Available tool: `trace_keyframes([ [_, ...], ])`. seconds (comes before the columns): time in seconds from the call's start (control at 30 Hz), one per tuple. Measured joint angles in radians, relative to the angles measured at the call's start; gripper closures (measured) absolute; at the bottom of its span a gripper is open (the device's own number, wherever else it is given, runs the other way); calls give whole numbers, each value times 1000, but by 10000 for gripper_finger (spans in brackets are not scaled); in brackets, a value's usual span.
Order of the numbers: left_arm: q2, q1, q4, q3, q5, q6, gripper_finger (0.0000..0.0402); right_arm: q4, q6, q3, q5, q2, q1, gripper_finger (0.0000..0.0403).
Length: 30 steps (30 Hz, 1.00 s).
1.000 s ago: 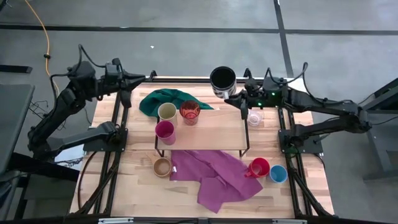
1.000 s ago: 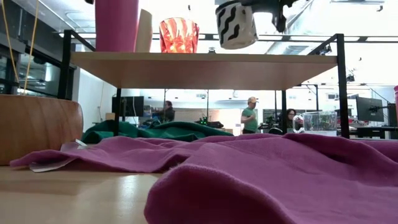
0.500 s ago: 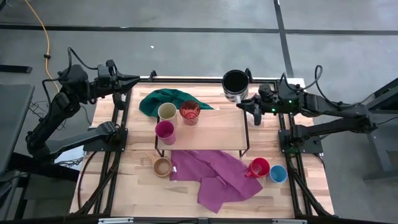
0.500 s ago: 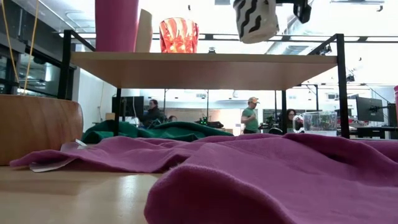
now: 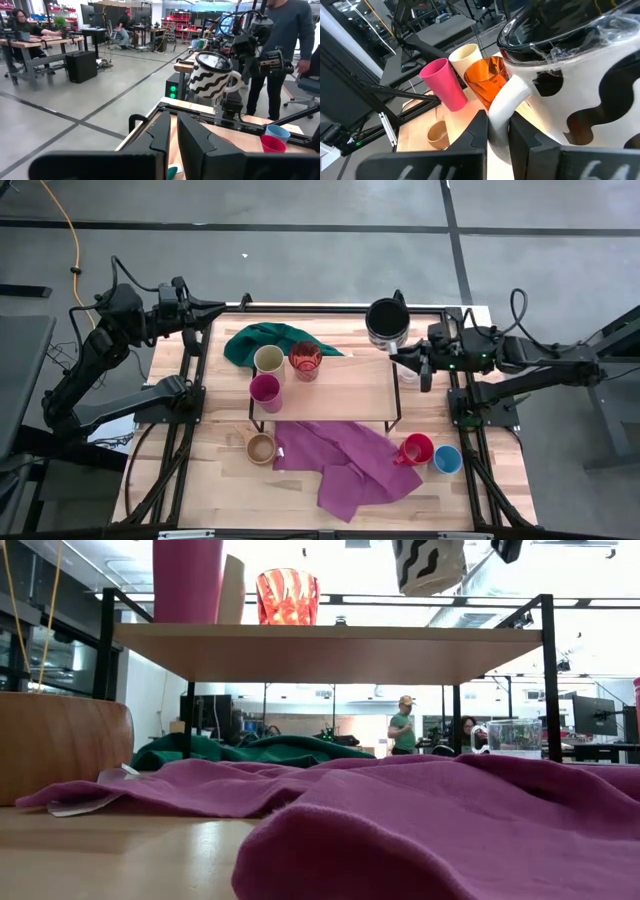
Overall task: Stack small to large cups/mugs on shelf
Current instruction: Put the white mug on the shelf
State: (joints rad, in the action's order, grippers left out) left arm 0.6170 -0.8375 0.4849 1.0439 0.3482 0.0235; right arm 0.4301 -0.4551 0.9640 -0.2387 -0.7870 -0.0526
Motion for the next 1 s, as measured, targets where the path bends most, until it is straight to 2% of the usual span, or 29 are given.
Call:
trace_keyframes([
  [0.23,0,0,21,0,0,0,378,26,-1,0,-55,53,-24,392],
  [0.67,0,0,21,0,-8,-15,378,47,-17,0,-57,90,-27,392],
  [0.8,0,0,25,0,-28,-16,378,-48,-33,-50,-42,90,-55,392],
  [1.0,0,0,44,0,-29,-16,378,-287,-112,-234,-45,108,-123,392],
])
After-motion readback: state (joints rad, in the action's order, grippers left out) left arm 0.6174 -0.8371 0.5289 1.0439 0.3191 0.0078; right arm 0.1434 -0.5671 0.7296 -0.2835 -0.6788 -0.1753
